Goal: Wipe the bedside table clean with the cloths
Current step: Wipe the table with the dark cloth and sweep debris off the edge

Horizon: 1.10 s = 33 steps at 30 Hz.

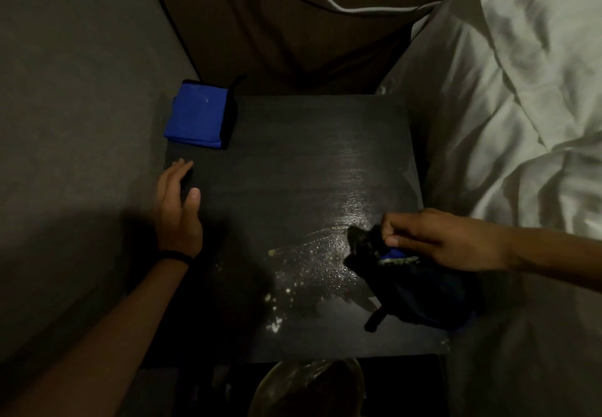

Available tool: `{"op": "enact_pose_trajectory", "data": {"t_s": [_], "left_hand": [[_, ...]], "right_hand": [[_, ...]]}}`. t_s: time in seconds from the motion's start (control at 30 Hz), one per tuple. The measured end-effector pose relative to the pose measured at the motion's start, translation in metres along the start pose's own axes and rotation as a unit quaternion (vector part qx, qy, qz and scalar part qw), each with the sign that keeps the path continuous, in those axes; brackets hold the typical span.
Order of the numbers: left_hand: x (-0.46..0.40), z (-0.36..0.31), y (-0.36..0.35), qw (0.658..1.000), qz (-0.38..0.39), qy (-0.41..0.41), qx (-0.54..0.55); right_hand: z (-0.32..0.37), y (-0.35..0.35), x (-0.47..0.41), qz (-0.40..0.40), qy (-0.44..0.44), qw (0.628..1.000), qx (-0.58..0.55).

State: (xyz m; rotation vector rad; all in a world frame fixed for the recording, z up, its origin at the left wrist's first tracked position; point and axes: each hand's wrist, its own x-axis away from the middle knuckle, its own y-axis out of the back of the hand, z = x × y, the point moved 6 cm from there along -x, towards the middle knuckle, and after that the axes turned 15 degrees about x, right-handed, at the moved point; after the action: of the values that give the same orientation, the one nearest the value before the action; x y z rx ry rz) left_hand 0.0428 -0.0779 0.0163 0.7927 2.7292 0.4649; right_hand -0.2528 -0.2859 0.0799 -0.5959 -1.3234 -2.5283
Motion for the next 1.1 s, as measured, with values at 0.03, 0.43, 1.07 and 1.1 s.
{"op": "enact_pose_trajectory", "data": {"t_s": [0.03, 0.43, 1.07, 1.1], "left_hand": [[0.0, 0.0, 0.0, 1.0, 0.002, 0.001, -0.001], [0.0, -0.003, -0.002, 1.0, 0.016, 0.0, -0.009], [-0.001, 0.001, -0.001, 1.0, 0.008, -0.002, -0.003], [-0.001, 0.002, -0.001, 1.0, 0.009, -0.003, -0.005]], "right_hand": [[0.003, 0.001, -0.002, 0.014, 0.012, 0.998, 0.062], [0.011, -0.069, 0.039, 0.005, 0.031, 0.98, 0.197], [-0.042, -0.008, 0.017, -0.03, -0.064, 0.992, -0.102], [-0.054, 0.005, 0.009, -0.041, -0.076, 0.99, -0.114]]}}
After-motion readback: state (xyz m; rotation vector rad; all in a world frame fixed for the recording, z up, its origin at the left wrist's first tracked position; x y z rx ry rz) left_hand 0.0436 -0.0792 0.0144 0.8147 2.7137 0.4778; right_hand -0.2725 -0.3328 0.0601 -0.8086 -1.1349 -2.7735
